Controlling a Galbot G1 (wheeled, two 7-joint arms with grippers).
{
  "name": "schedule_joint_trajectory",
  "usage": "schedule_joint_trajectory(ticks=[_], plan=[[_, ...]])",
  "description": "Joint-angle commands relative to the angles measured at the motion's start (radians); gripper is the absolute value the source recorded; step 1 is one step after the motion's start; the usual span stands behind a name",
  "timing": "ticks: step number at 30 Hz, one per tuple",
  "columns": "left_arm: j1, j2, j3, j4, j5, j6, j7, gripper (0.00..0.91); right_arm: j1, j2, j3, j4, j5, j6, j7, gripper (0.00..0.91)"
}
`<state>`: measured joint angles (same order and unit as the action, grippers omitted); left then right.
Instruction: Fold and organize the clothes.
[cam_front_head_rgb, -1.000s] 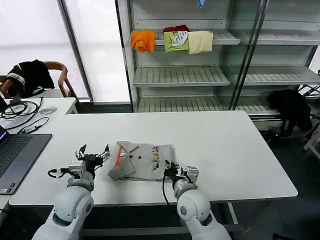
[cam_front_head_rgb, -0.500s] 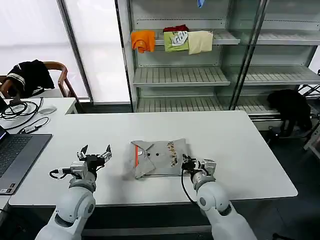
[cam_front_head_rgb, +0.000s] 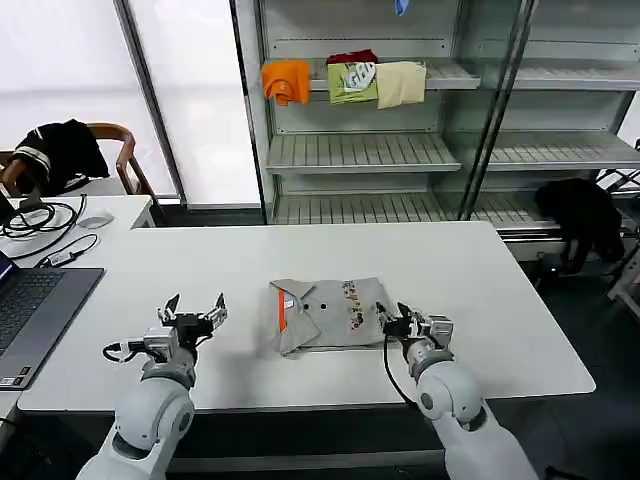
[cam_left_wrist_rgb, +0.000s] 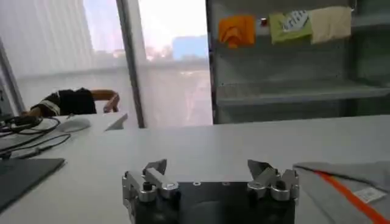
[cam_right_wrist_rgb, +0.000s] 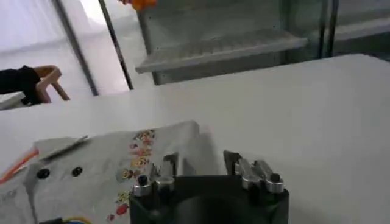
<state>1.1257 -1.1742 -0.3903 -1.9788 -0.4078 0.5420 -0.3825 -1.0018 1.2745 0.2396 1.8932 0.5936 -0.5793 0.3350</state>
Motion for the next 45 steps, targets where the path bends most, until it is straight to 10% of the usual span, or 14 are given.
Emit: schedule_joint_trajectory(ticks=[1, 19, 45], plan=[[0.002, -0.008, 0.009, -0.002, 0.002, -0.001, 0.0, 0.907, -0.077, 0.031, -0.074, 0.22, -0.113, 0.0, -0.021, 0.907], [0.045, -0.013, -0.002, -0.026, 0.002, -0.001, 0.003, 0.907, -0.087, 0.052, -0.118, 0.108, 0.044, -0.001, 0.121, 0.907], [0.057, -0.026, -0.006, -0.023, 0.0, -0.004, 0.007, 0.907, -0.113, 0.022, -0.091, 0.139, 0.076, -0.002, 0.157, 0.907]])
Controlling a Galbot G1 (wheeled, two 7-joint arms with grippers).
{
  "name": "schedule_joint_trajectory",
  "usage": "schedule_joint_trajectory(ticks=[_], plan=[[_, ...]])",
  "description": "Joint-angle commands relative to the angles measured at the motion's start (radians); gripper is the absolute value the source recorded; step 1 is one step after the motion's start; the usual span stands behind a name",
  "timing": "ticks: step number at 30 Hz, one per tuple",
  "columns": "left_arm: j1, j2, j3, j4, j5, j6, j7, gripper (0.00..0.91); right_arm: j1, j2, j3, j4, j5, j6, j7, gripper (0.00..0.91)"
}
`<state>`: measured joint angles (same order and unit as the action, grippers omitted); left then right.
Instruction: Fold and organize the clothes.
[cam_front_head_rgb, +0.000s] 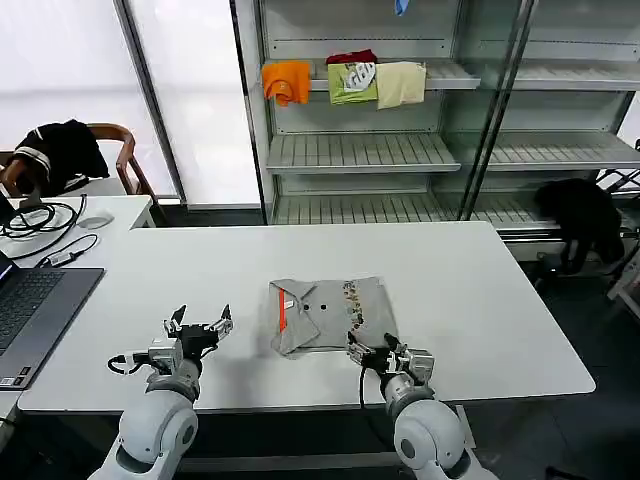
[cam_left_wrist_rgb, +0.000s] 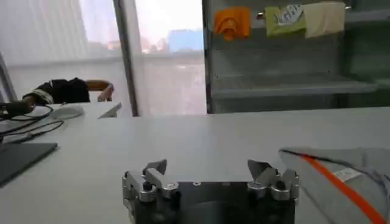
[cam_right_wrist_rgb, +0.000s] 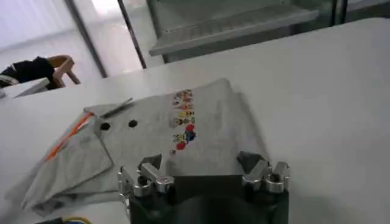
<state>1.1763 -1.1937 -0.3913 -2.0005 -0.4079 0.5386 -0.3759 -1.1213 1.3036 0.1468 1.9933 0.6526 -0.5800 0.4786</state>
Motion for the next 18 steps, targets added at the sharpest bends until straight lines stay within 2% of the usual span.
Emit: schedule_joint_trajectory(ticks=[1, 7, 10, 18], plan=[[0.009, -0.01, -0.011, -0.002, 0.0, -0.001, 0.0, 0.907, 0.015, -0.008, 0.004, 0.059, 0.015, 0.0, 0.01, 0.907], [0.016, -0.034, -0.057, -0.02, 0.001, -0.001, 0.0, 0.907, 0.182, 0.022, -0.01, 0.035, -0.169, 0.001, -0.066, 0.907], [0.031, -0.051, -0.072, -0.051, 0.002, 0.0, 0.0, 0.907, 0.26, 0.03, -0.039, -0.031, -0.171, 0.0, -0.076, 0.907], [0.086, -0.106, -0.101, -0.108, 0.022, -0.001, 0.002, 0.907, 0.399, 0.032, -0.179, -0.239, -0.179, -0.002, -0.151, 0.907]])
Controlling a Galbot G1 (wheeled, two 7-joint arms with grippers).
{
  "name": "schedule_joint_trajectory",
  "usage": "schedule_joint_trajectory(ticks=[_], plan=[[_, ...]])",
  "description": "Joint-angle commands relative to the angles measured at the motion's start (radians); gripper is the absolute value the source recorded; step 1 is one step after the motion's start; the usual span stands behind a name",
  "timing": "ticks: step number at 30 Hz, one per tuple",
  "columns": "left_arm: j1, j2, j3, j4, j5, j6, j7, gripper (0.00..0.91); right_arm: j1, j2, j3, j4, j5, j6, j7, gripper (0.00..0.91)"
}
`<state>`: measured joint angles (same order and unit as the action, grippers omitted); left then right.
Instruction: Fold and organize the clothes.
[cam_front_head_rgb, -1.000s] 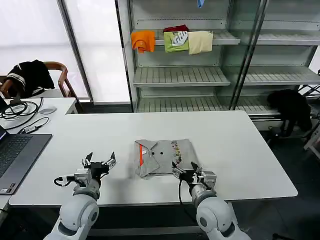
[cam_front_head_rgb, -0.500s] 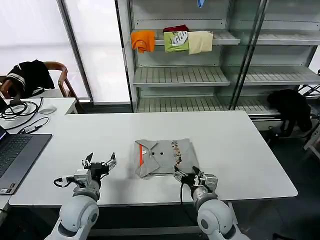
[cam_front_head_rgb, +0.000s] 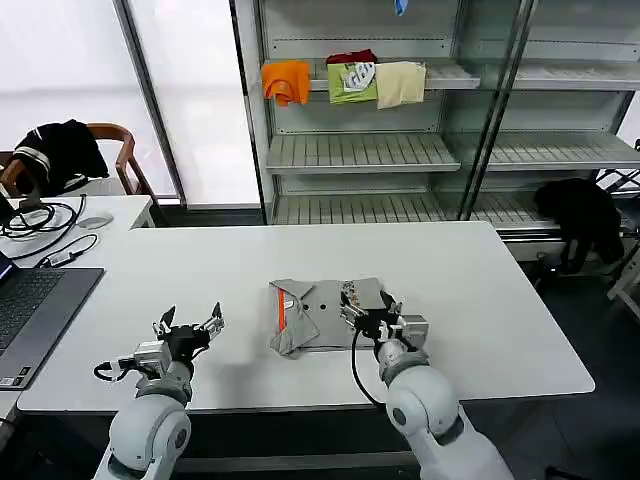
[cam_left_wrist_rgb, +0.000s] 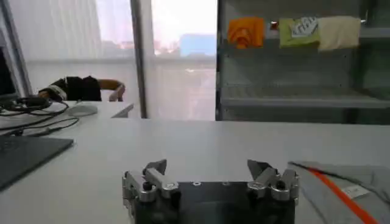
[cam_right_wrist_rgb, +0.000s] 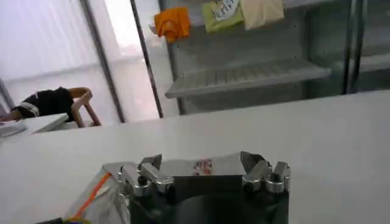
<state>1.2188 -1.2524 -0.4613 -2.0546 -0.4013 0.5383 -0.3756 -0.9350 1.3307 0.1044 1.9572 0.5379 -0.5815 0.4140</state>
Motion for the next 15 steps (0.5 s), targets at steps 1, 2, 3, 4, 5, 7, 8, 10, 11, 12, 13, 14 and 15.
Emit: schedule_joint_trajectory(ticks=[1, 2, 3, 4, 5, 7, 8, 10, 11, 12, 13, 14, 15], plan=[[0.051, -0.053, -0.032, -0.057, 0.019, 0.0, 0.002, 0.907, 0.222, -0.001, -0.164, -0.229, -0.063, -0.001, -0.096, 0.907], [0.057, -0.055, -0.033, -0.063, 0.023, -0.001, 0.003, 0.907, 0.228, -0.007, -0.187, -0.249, -0.057, -0.001, -0.1, 0.907], [0.064, -0.058, -0.035, -0.068, 0.024, -0.001, 0.003, 0.907, 0.234, -0.015, -0.203, -0.26, -0.048, -0.001, -0.102, 0.907], [0.067, -0.058, -0.037, -0.069, 0.024, -0.001, 0.003, 0.907, 0.238, -0.019, -0.214, -0.272, -0.039, -0.001, -0.102, 0.907], [0.072, -0.058, -0.039, -0.072, 0.024, -0.001, 0.004, 0.907, 0.241, -0.022, -0.223, -0.281, -0.031, 0.0, -0.103, 0.907], [0.078, -0.057, -0.044, -0.075, 0.024, -0.001, 0.004, 0.907, 0.242, -0.026, -0.231, -0.289, -0.023, -0.001, -0.106, 0.907], [0.081, -0.058, -0.046, -0.076, 0.025, -0.001, 0.004, 0.907, 0.24, -0.027, -0.232, -0.287, -0.023, -0.001, -0.107, 0.907], [0.086, -0.059, -0.047, -0.08, 0.026, -0.001, 0.004, 0.907, 0.234, -0.029, -0.236, -0.276, -0.024, -0.001, -0.106, 0.907], [0.092, -0.061, -0.047, -0.082, 0.028, -0.001, 0.004, 0.907, 0.233, -0.03, -0.238, -0.272, -0.026, -0.001, -0.105, 0.907], [0.096, -0.062, -0.046, -0.086, 0.028, 0.0, 0.004, 0.907, 0.232, -0.032, -0.24, -0.266, -0.026, -0.001, -0.104, 0.907], [0.098, -0.064, -0.045, -0.086, 0.029, 0.0, 0.004, 0.907, 0.233, -0.034, -0.243, -0.262, -0.027, -0.001, -0.103, 0.907], [0.102, -0.066, -0.044, -0.089, 0.033, 0.0, 0.004, 0.907, 0.233, -0.036, -0.244, -0.258, -0.027, -0.002, -0.103, 0.907], [0.103, -0.068, -0.043, -0.09, 0.034, -0.001, 0.004, 0.907, 0.234, -0.038, -0.247, -0.25, -0.026, -0.002, -0.104, 0.907]])
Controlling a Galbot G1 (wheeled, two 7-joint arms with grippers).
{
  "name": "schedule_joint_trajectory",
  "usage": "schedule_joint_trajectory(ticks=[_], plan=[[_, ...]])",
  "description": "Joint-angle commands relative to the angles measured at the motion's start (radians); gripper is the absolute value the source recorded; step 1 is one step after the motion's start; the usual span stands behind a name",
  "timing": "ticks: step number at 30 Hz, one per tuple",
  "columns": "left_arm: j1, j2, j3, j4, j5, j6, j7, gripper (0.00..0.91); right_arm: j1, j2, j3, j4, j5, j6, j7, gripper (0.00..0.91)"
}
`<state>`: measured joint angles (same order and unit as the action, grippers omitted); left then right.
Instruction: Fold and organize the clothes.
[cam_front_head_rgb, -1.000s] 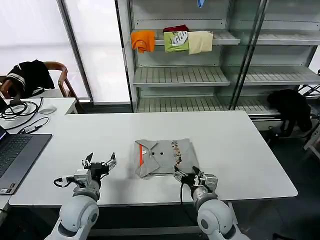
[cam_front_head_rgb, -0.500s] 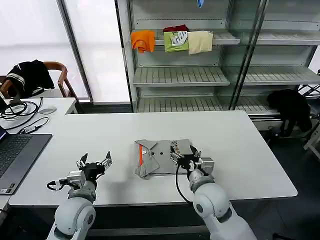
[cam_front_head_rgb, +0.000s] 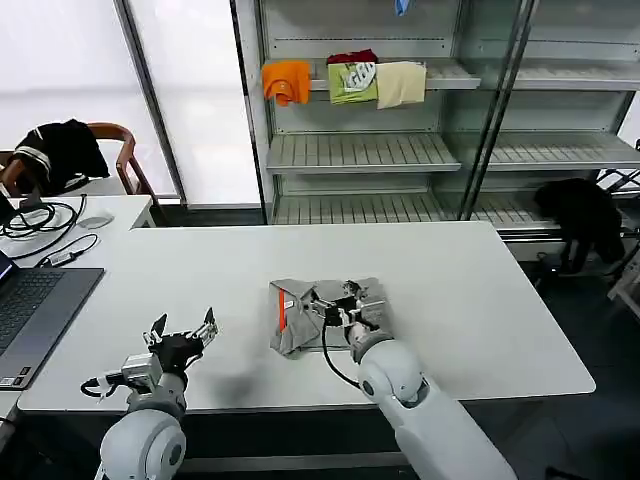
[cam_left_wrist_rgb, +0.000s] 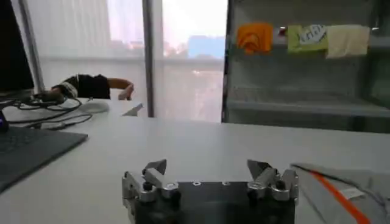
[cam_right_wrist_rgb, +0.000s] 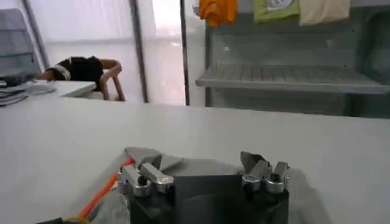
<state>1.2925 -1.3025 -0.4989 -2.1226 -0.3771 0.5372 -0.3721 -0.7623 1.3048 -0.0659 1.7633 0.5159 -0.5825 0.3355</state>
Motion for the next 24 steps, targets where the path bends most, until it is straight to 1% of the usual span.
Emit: schedule_joint_trajectory(ticks=[1, 7, 12, 24], plan=[[0.03, -0.02, -0.003, -0.022, 0.011, 0.001, 0.001, 0.907, 0.062, -0.012, -0.078, -0.054, -0.005, -0.001, -0.026, 0.907], [0.037, -0.029, 0.007, -0.02, 0.018, 0.0, 0.002, 0.907, 0.061, -0.001, -0.088, -0.077, -0.014, 0.0, -0.03, 0.907], [0.05, -0.029, 0.004, -0.019, 0.018, -0.001, 0.006, 0.907, 0.061, 0.024, -0.075, -0.122, -0.009, 0.0, -0.035, 0.907], [0.053, -0.028, 0.006, -0.01, 0.019, -0.003, 0.008, 0.907, 0.041, 0.051, -0.059, -0.174, 0.01, 0.002, -0.052, 0.907]])
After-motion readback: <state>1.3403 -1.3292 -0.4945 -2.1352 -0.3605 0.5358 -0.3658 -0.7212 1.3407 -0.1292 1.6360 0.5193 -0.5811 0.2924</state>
